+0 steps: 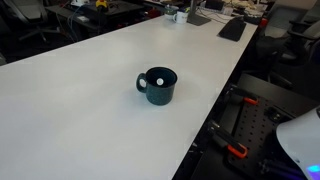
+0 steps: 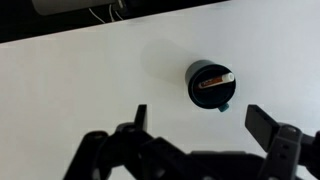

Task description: Put the marker on the table

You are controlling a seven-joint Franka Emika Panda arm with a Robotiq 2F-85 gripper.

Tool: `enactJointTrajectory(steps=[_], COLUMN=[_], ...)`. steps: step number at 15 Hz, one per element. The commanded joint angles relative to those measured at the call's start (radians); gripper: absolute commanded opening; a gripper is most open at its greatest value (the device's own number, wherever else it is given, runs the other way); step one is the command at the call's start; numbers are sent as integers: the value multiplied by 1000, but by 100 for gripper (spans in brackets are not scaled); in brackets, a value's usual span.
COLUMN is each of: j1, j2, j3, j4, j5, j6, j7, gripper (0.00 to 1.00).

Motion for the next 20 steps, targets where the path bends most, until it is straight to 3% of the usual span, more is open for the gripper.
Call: enactJointTrajectory(steps=[1, 6, 7, 12, 20], j1=[15, 22, 13, 13, 22], j2=[133, 310, 231, 254, 430], j3=[16, -6, 2, 0, -18], j4=[32, 65, 22, 29, 45], j5=[62, 180, 141, 145, 201], j6=[95, 206, 186, 192, 317], j7=[75, 126, 99, 97, 96], gripper=[100, 100, 100, 100, 100])
